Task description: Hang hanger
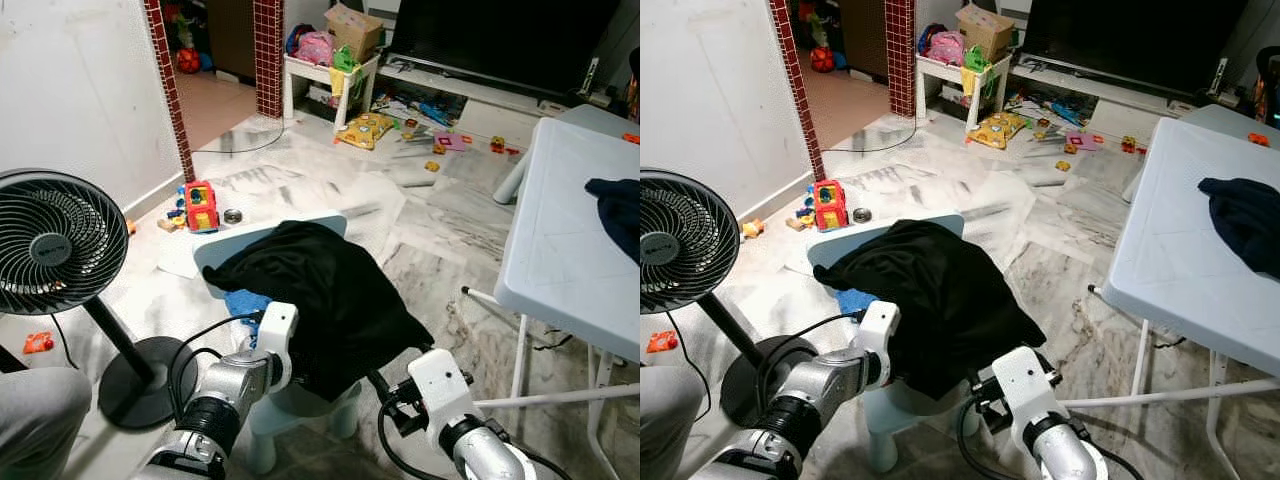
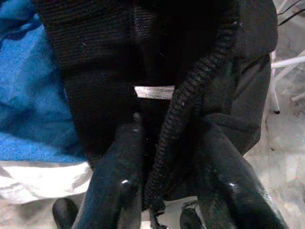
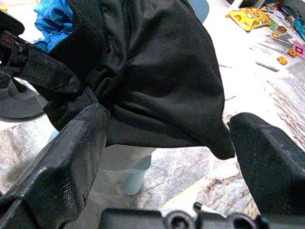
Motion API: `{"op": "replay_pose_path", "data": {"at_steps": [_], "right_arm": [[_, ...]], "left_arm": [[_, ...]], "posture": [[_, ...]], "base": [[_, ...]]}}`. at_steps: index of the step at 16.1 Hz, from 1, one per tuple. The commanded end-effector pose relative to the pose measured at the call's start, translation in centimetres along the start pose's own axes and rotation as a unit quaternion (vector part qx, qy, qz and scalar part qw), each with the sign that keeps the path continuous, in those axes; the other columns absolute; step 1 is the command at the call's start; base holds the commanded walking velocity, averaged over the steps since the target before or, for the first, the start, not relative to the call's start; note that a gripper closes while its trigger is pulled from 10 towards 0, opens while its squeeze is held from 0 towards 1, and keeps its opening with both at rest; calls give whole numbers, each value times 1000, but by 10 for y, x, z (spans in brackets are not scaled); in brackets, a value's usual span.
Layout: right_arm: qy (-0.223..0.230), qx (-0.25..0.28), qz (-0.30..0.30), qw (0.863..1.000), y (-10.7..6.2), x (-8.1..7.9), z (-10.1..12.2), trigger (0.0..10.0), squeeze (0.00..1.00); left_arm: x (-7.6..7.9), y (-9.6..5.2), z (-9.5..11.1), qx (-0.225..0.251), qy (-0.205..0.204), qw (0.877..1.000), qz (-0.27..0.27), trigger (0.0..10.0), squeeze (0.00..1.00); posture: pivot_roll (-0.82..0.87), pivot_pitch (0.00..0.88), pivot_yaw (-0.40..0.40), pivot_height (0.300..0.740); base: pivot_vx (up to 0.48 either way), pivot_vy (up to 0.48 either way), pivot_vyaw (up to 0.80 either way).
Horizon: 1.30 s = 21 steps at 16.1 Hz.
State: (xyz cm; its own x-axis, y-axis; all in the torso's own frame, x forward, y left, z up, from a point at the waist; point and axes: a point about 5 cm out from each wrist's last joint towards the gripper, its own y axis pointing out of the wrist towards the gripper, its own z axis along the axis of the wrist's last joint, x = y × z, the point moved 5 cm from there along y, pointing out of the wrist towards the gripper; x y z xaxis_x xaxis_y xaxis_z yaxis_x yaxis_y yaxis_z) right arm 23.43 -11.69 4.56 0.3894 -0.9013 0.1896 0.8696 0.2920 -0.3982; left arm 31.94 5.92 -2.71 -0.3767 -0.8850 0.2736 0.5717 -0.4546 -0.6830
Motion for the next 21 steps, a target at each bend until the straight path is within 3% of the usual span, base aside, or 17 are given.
{"op": "replay_pose_path", "data": {"at_steps": [1, 9, 13, 19, 20, 21], "right_arm": [[0, -1, -5, 1000, 0, 4, -1, 10000, 0], [2, -4, -2, 1000, -1, 2, -3, 10000, 0], [2, -3, -4, 1000, 0, 3, -4, 10000, 0], [3, 0, -4, 1000, 3, 2, -2, 10000, 0], [3, 0, -4, 1000, 3, 3, -2, 10000, 0], [3, 0, -6, 1000, 3, 4, -2, 10000, 0]], "left_arm": [[3, 1, 7, 8, 17, 1000, -4, 0, 0], [-4, -2, 16, 39, 43, 998, 8, 0, 0], [-22, -14, 40, 98, 73, 992, 43, 0, 0], [-45, -26, 55, 131, 87, 984, 79, 0, 0], [-49, -29, 61, 142, 101, 980, 91, 0, 0], [-59, -38, 75, 167, 140, 968, 124, 0, 0]], "posture": [[-6, 0, -56, 740], [4, 0, -59, 740], [19, 0, -58, 740], [36, 0, -56, 740], [36, 0, -58, 740], [38, 0, -58, 740]], "base": [[0, 0, 0], [0, 0, 0], [0, 0, 0], [0, 0, 0], [0, 0, 0], [0, 0, 0]]}}
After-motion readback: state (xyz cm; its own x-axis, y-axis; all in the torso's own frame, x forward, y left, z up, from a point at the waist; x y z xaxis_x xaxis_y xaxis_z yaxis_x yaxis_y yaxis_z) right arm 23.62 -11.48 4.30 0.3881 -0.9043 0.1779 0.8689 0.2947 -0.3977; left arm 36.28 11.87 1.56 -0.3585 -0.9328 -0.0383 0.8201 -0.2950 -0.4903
